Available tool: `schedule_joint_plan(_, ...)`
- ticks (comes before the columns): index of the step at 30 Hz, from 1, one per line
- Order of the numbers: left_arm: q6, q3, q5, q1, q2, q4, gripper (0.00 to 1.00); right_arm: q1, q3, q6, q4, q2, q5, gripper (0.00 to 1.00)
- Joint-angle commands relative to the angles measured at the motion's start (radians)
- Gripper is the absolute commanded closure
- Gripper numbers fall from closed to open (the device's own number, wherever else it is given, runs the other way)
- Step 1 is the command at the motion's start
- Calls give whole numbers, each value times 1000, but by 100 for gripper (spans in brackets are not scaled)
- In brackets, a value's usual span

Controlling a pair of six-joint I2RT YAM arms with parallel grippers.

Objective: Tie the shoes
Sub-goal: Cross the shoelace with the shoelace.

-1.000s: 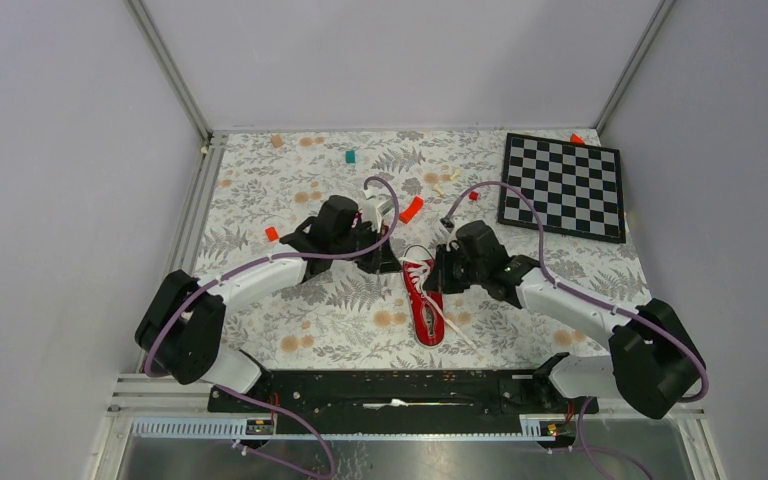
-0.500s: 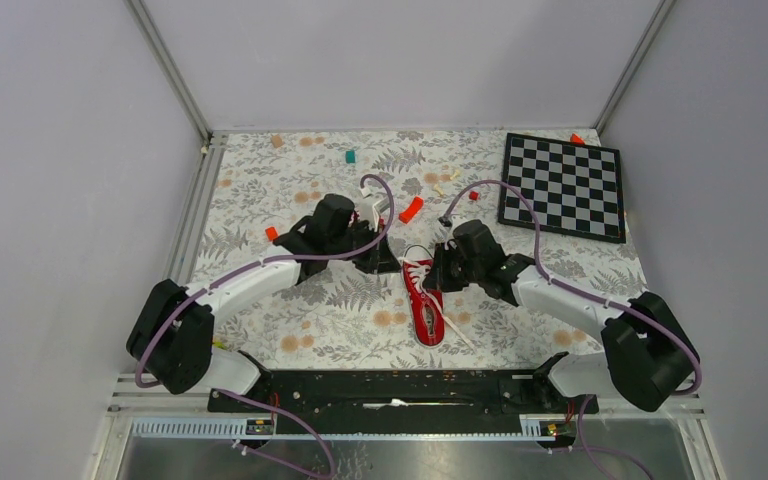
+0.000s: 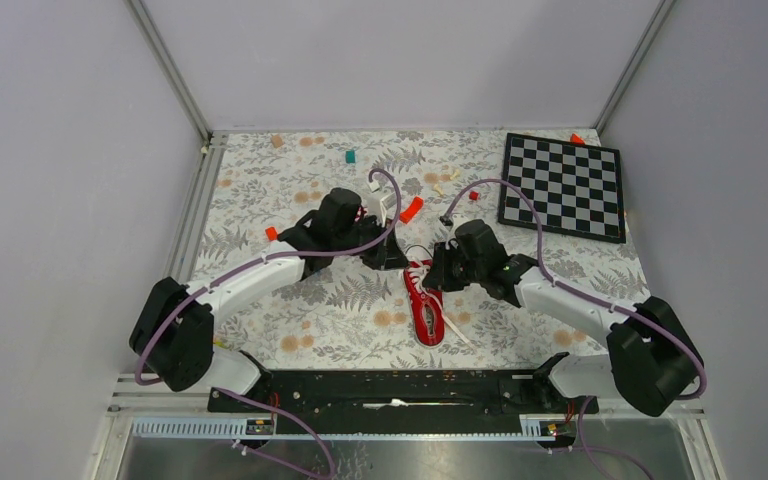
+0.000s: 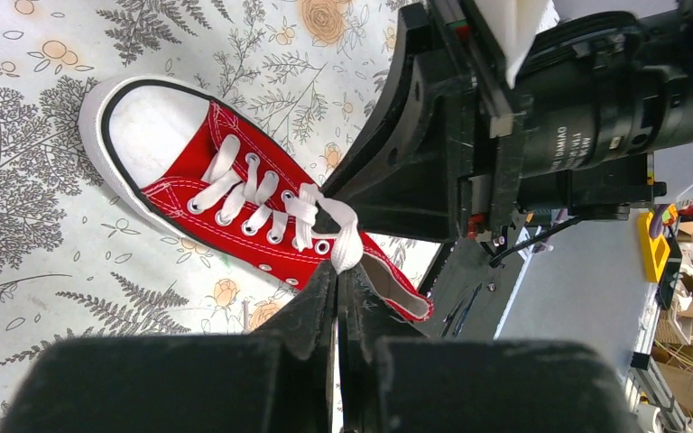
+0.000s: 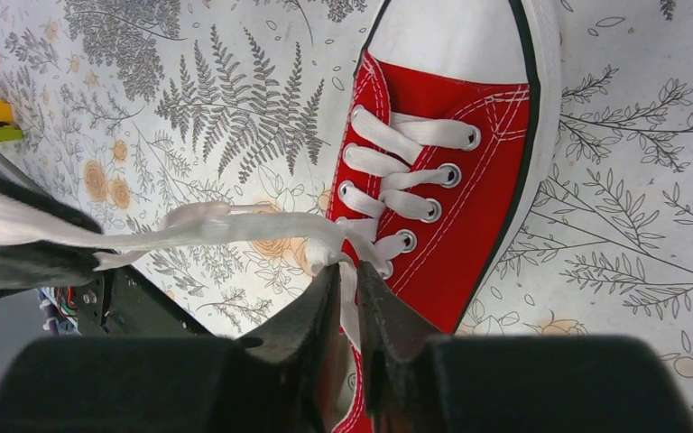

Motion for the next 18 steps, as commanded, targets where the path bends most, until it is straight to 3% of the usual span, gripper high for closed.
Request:
schedule_joint_plan(1, -5, 47, 10, -6, 10, 16, 100, -4, 20, -33, -28, -58, -8, 76)
schedule_joint_plan(7, -5, 51, 14, -7, 13, 7, 100, -4, 22, -40, -55, -90, -6, 67)
schedule_joint_plan(11, 6, 48, 12, -8, 2, -2, 100, -6, 23, -105, -82, -96, 29, 54)
schedule_joint_plan(18, 27, 30, 17, -9, -19, -15, 100, -17, 30, -210, -72, -45, -25, 53)
